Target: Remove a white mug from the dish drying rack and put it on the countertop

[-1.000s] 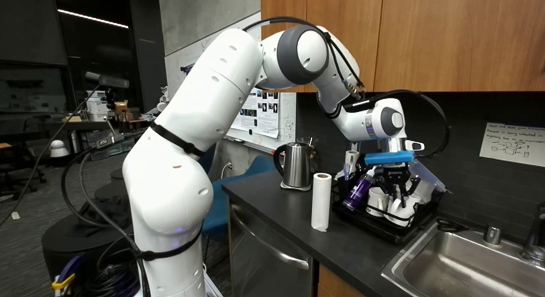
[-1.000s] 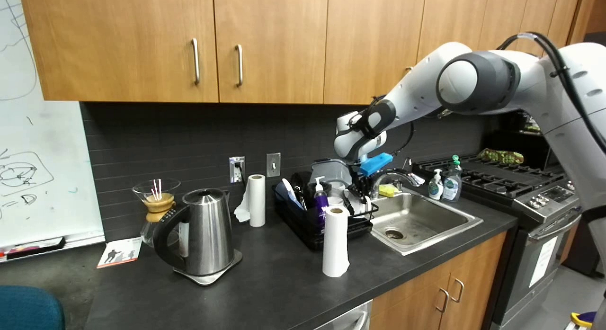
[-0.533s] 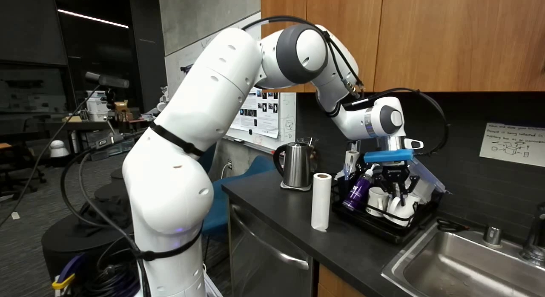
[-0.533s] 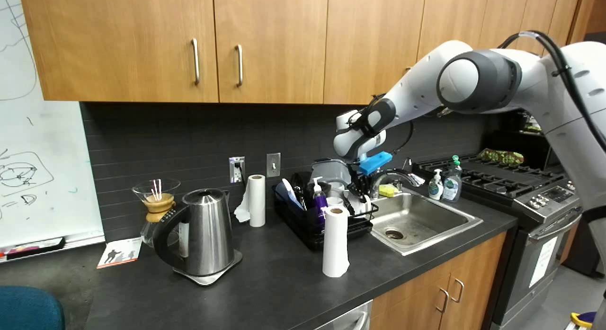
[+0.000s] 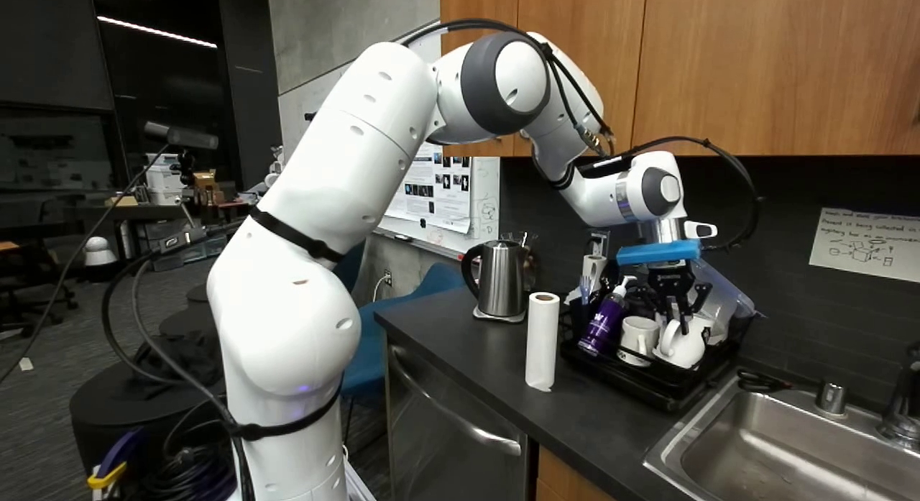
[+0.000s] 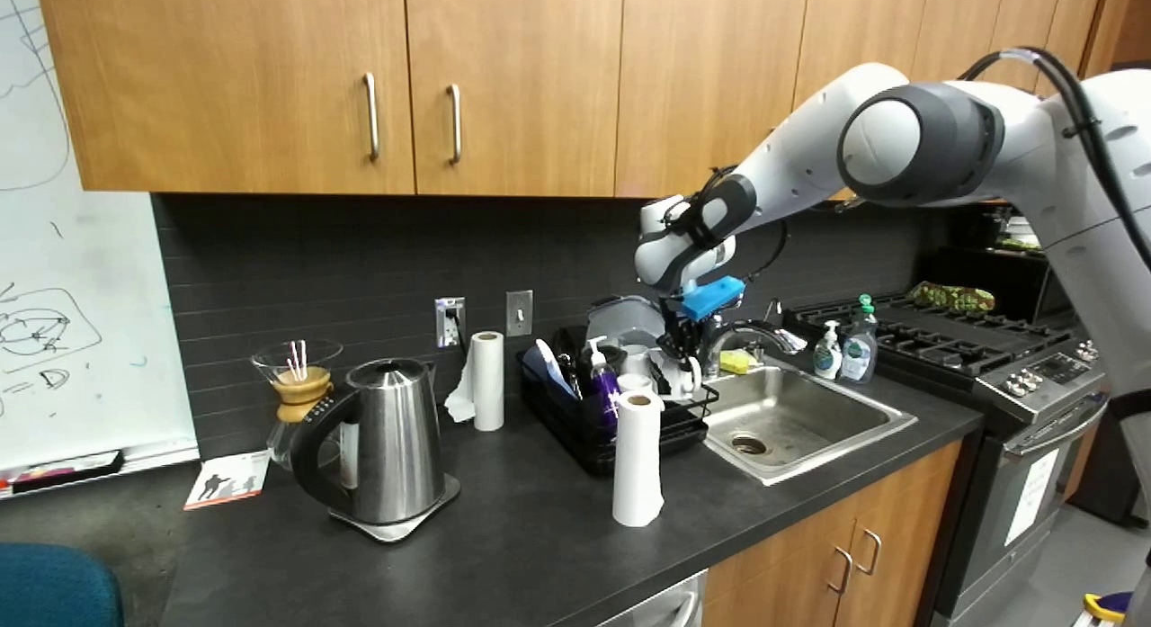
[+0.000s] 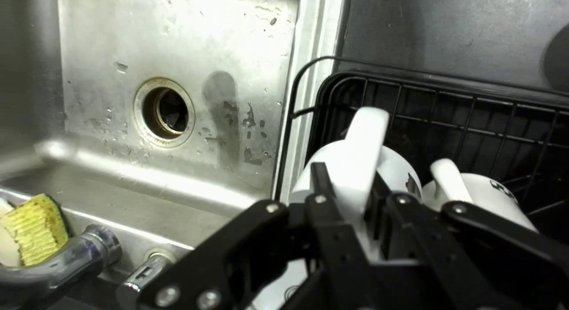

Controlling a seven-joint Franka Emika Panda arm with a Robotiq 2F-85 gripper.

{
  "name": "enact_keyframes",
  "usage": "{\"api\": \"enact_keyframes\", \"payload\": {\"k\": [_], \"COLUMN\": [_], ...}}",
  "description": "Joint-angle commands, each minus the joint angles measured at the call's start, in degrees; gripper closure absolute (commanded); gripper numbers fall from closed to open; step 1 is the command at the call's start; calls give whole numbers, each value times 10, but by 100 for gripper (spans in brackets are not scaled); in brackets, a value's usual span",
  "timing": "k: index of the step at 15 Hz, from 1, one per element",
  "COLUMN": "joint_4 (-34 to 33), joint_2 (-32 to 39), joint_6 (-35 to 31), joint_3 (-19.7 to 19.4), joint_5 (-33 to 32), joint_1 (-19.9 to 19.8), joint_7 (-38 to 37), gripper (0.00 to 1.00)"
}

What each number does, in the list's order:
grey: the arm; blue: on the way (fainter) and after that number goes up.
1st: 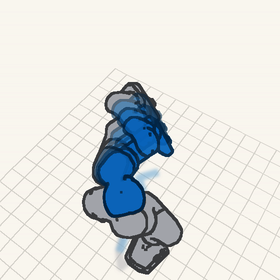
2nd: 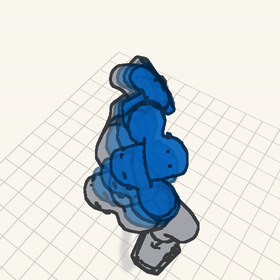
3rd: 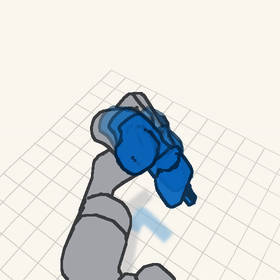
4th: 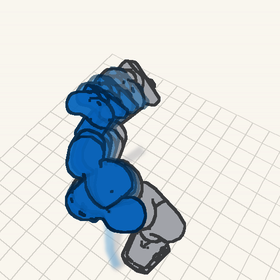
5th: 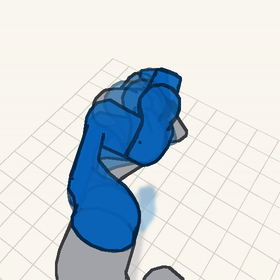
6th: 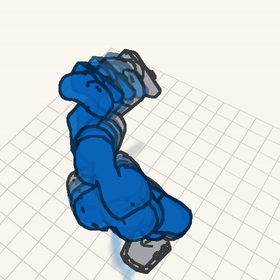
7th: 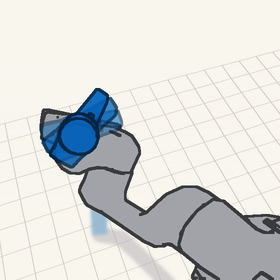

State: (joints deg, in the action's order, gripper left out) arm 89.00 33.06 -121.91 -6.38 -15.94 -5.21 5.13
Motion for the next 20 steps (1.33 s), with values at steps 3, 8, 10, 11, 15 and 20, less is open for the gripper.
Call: {"api": "enact_keyframes", "payload": {"k": [3,8,10,11,15,20], "joint_4": [26,29,28,32,47,67], "joint_2": [-62,-75,-75,-76,-78,-84], "joint_6": [-20,-16,1,4,22,43], "joint_3": [-10,-10,-8,-5,0,3], "joint_5": [-15,-19,-16,-14,-7,-2], "joint_1": [7,6,7,7,8,6], "joint_7": [-11,-9,-3,3,6,0], "gripper": [95,95,95,95,95,95]}}
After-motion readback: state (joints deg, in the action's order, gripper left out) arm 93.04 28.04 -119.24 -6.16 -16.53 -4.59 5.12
